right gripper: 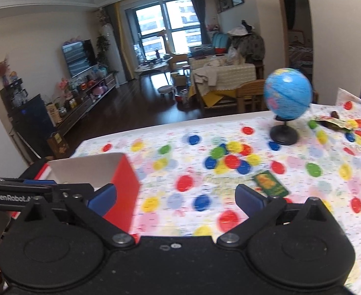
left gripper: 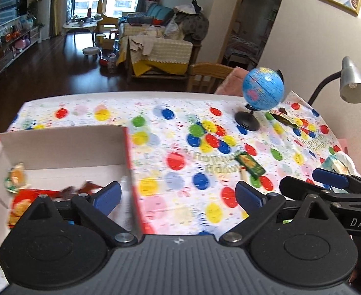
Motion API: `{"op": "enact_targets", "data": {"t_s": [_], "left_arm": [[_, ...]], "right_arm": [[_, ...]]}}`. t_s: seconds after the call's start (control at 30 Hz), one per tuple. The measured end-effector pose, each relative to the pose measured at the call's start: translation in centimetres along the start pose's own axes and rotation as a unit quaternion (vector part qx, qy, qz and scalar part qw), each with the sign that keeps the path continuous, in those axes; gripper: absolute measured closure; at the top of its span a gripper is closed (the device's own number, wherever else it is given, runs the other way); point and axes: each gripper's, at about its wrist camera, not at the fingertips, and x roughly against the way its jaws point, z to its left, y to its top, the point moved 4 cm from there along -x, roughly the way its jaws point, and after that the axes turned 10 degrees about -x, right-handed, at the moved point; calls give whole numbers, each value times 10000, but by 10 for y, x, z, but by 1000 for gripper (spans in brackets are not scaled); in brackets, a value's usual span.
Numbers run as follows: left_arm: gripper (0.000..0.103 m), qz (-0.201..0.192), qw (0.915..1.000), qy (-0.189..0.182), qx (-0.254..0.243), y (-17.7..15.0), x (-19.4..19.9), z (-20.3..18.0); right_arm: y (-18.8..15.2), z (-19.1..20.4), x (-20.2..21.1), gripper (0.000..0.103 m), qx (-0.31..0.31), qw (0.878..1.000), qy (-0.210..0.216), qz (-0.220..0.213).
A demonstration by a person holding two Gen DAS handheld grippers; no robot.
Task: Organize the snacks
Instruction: 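Withdraw both tools from the box toward the green packet and stick snack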
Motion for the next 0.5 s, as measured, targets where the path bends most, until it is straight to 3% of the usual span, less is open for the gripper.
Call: {"op": "enact_targets", "data": {"t_s": [0.27, 0.5], "left_arm": [[3, 192, 9998, -14, -77, 10, -49, -52], [3, 356, 9992, 101, -179, 18, -88, -90]], "right_arm": [[17, -73, -8, 0, -53, 9992, -381, 112], [26, -116, -30, 1, 4, 9986, -376, 367]]}}
